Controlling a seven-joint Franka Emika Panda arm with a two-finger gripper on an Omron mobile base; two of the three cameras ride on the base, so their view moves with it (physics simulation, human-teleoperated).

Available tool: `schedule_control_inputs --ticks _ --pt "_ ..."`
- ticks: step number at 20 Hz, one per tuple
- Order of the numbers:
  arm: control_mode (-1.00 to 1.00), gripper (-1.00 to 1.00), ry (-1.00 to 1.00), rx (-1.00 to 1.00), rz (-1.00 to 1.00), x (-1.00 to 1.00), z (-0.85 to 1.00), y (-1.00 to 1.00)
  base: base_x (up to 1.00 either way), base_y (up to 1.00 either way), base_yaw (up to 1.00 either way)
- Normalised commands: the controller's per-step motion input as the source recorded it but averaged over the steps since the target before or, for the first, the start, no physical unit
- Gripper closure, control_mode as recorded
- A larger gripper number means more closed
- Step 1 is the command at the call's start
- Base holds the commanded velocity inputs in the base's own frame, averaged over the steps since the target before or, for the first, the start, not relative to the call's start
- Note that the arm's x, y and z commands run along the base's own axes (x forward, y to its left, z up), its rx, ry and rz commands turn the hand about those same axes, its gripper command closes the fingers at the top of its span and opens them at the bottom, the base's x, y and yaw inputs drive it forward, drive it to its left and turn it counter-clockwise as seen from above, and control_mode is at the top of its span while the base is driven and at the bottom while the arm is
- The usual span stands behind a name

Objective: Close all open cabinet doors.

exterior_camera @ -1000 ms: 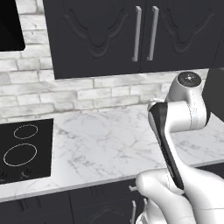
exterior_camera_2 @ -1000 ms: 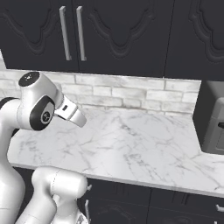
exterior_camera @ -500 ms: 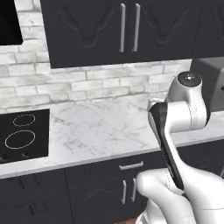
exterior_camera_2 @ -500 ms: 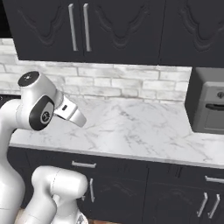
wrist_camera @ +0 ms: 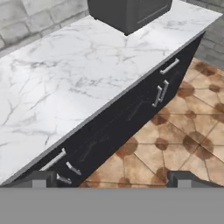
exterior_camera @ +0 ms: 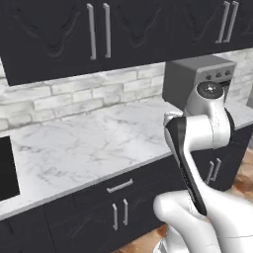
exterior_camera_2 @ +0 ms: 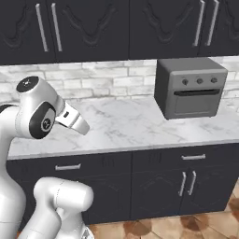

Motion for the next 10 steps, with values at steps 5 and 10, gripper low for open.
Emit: schedule_control_inputs --ticks 5,10 --pt "1.0 -1.0 0.0 0.0 0.0 0.0 0.0 0.0 -0.28 -0.12 -0.53" --pt "1.0 -1.0 0.0 0.0 0.0 0.0 0.0 0.0 -0.18 -0.11 -0.54"
